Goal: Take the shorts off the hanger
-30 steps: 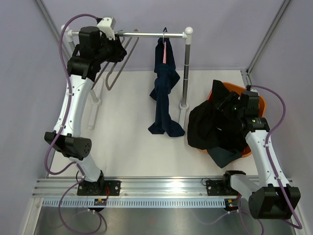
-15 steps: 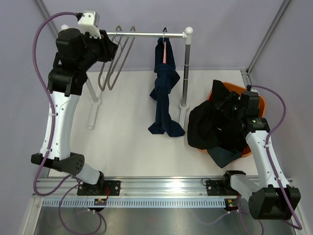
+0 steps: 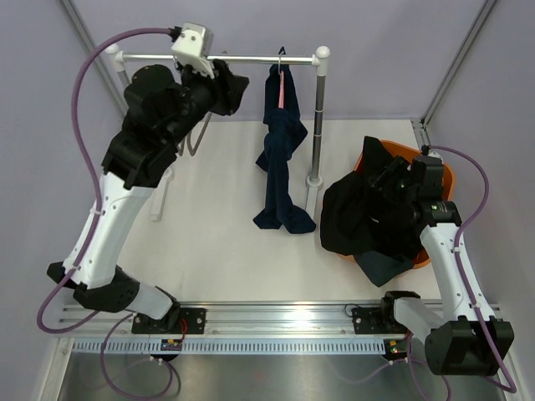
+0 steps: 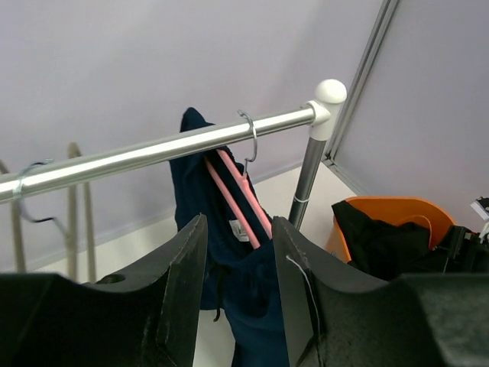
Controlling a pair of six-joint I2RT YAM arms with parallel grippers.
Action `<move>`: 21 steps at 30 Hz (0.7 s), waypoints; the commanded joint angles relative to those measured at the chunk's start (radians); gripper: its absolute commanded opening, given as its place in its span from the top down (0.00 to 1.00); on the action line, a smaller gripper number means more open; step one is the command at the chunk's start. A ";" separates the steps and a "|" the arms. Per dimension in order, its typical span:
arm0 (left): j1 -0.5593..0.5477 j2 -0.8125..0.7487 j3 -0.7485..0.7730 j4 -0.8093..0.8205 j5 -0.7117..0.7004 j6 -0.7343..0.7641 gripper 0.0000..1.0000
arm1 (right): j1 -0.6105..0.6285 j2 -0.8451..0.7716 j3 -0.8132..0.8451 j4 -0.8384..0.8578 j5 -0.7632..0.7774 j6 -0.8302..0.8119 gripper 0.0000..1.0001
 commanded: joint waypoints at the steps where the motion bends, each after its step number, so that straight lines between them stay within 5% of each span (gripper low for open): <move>1: -0.045 0.097 0.034 0.060 -0.056 0.008 0.57 | 0.007 -0.026 0.019 -0.001 0.006 -0.029 0.34; 21: -0.134 0.384 0.159 0.192 -0.390 0.107 0.46 | 0.006 -0.049 -0.012 -0.005 -0.016 -0.037 0.34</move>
